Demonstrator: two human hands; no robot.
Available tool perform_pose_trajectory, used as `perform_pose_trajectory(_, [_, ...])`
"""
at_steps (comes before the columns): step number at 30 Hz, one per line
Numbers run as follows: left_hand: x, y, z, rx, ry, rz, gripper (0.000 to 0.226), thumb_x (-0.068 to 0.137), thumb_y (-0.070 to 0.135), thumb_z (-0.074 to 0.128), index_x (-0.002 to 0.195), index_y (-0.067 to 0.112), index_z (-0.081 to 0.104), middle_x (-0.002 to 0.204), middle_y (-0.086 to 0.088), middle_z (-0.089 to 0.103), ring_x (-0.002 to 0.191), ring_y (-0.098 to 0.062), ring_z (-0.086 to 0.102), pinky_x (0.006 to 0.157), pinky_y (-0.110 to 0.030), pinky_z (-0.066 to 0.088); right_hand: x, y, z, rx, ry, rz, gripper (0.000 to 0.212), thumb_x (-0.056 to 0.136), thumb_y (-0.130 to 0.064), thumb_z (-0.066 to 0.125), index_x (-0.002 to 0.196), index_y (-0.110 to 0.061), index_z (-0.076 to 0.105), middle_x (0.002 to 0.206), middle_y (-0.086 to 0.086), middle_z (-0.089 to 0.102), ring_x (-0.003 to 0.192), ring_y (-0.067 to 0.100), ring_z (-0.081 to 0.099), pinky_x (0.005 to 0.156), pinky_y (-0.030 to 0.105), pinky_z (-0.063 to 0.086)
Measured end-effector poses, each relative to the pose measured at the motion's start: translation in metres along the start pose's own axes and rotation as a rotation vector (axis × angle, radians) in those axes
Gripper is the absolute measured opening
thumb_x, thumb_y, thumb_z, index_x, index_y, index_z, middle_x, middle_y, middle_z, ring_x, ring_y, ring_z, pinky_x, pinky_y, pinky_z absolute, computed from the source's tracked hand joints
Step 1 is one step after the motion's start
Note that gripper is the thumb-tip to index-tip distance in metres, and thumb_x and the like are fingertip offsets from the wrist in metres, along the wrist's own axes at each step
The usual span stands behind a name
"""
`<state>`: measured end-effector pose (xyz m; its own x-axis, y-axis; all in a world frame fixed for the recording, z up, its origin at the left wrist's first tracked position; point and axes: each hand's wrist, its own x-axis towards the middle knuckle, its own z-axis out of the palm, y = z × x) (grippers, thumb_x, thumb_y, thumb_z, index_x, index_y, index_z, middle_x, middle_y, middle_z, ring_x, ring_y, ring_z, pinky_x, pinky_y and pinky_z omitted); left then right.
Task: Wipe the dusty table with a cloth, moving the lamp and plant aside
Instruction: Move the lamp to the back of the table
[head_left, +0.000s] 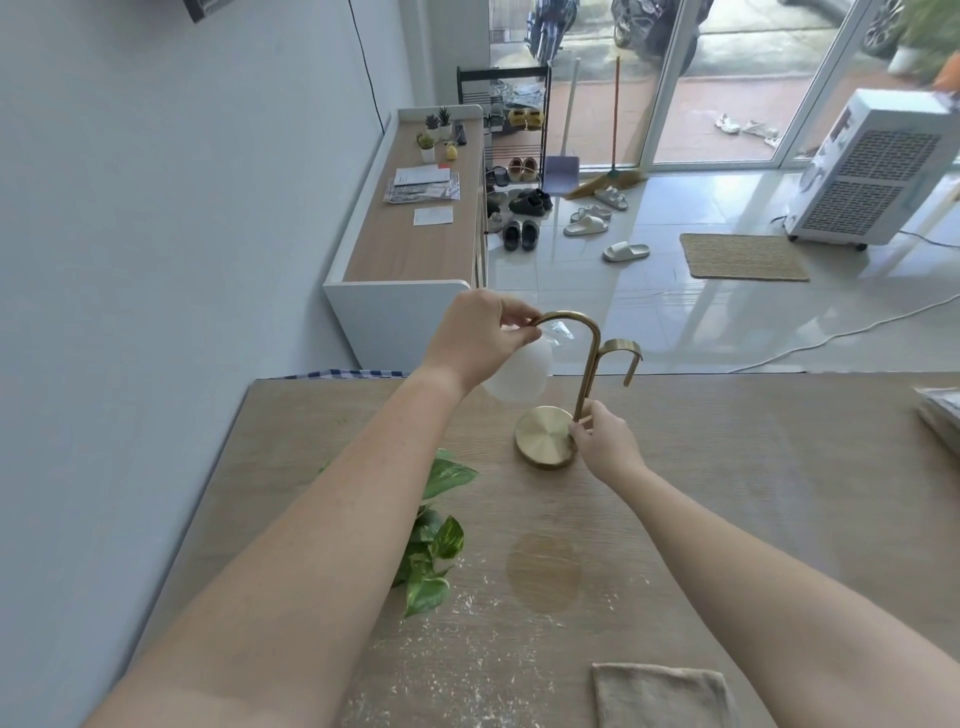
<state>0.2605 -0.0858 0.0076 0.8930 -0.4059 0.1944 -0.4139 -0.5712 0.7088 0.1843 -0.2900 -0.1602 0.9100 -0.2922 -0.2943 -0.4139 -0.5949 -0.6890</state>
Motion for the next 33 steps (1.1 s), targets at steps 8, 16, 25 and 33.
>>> perform_pose_trajectory(8, [-0.054, 0.000, -0.004, -0.047, 0.048, -0.088, 0.037, 0.099, 0.042, 0.074, 0.132, 0.024, 0.075, 0.114, 0.010, 0.077, 0.109, -0.002, 0.067, 0.100, -0.028, 0.051, -0.051, 0.007, -0.010, 0.037, 0.055, -0.032, 0.018, 0.109, -0.029, 0.054, 0.113, -0.014, 0.064, 0.101, -0.001, 0.065, 0.097, 0.022, 0.062, 0.077, 0.036, 0.045])
perform_pose_trajectory(16, [-0.163, 0.003, -0.036, -0.137, 0.193, -0.194, 0.035, 0.105, 0.045, 0.065, 0.134, 0.026, 0.072, 0.124, 0.016, 0.074, 0.117, 0.004, 0.065, 0.104, -0.027, 0.054, -0.129, 0.019, 0.011, 0.157, 0.013, -0.125, 0.014, 0.106, -0.029, 0.059, 0.105, -0.023, 0.071, 0.096, -0.006, 0.068, 0.092, 0.013, 0.064, 0.074, 0.029, 0.048])
perform_pose_trajectory(25, [-0.273, -0.003, -0.070, -0.270, 0.584, -0.304, 0.016, 0.108, 0.032, 0.064, 0.119, 0.030, 0.074, 0.111, 0.023, 0.074, 0.102, 0.015, 0.065, 0.083, -0.002, 0.047, -0.190, 0.011, 0.067, 0.210, -0.199, -0.211, 0.016, 0.107, -0.034, 0.056, 0.115, -0.035, 0.071, 0.113, -0.008, 0.070, 0.107, 0.008, 0.067, 0.087, 0.032, 0.059])
perform_pose_trajectory(33, [-0.333, -0.095, -0.038, -0.574, 0.624, -0.718, 0.031, 0.110, 0.048, 0.051, 0.126, 0.027, 0.069, 0.126, 0.007, 0.070, 0.122, -0.024, 0.066, 0.097, -0.044, 0.057, -0.213, -0.009, 0.108, 0.265, -0.312, -0.165, 0.029, 0.107, -0.021, 0.055, 0.131, -0.034, 0.064, 0.128, -0.010, 0.068, 0.117, 0.007, 0.065, 0.100, 0.039, 0.059])
